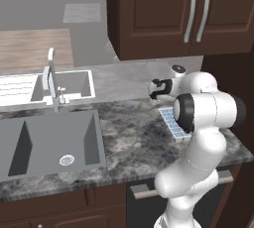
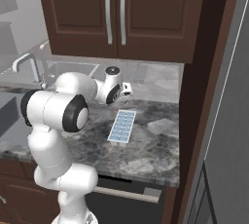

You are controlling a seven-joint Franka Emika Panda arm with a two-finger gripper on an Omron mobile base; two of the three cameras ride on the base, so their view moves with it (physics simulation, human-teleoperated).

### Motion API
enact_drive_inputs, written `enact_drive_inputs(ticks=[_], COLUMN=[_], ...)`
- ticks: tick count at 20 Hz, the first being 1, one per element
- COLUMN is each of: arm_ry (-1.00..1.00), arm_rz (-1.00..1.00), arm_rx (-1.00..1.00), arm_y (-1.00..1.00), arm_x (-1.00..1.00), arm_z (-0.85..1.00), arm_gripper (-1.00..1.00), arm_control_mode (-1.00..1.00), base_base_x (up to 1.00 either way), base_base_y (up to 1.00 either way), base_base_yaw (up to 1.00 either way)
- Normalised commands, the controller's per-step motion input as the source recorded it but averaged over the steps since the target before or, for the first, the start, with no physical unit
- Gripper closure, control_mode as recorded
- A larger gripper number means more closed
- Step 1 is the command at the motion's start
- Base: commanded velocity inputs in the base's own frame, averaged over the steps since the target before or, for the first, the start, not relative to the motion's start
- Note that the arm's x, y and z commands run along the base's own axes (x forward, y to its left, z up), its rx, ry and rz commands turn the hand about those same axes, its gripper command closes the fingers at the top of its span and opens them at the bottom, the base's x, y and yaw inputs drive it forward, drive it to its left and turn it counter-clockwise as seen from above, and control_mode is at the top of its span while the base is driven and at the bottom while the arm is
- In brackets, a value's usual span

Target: The ice cube tray has been filled with water. Take the tray and place it in the freezer to make ice. Close the freezer door after placing the tray.

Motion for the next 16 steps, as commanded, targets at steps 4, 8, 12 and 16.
enact_drive_inputs(ticks=[4,8,12,16], arm_ry=[0.00,0.00,0.02,0.03], arm_rz=[0.02,0.01,0.01,0.01], arm_rx=[-0.02,-0.01,0.00,0.00], arm_y=[0.00,0.00,0.00,0.00], arm_x=[0.19,0.26,0.31,0.33], arm_z=[-0.27,-0.31,-0.28,-0.23], arm_gripper=[-1.00,-1.00,-1.00,-1.00], arm_control_mode=[-1.00,-1.00,-1.00,-1.00], base_base_x=[0.00,0.00,0.00,0.00], base_base_y=[0.00,0.00,0.00,0.00], base_base_yaw=[0.00,0.00,0.00,0.00])
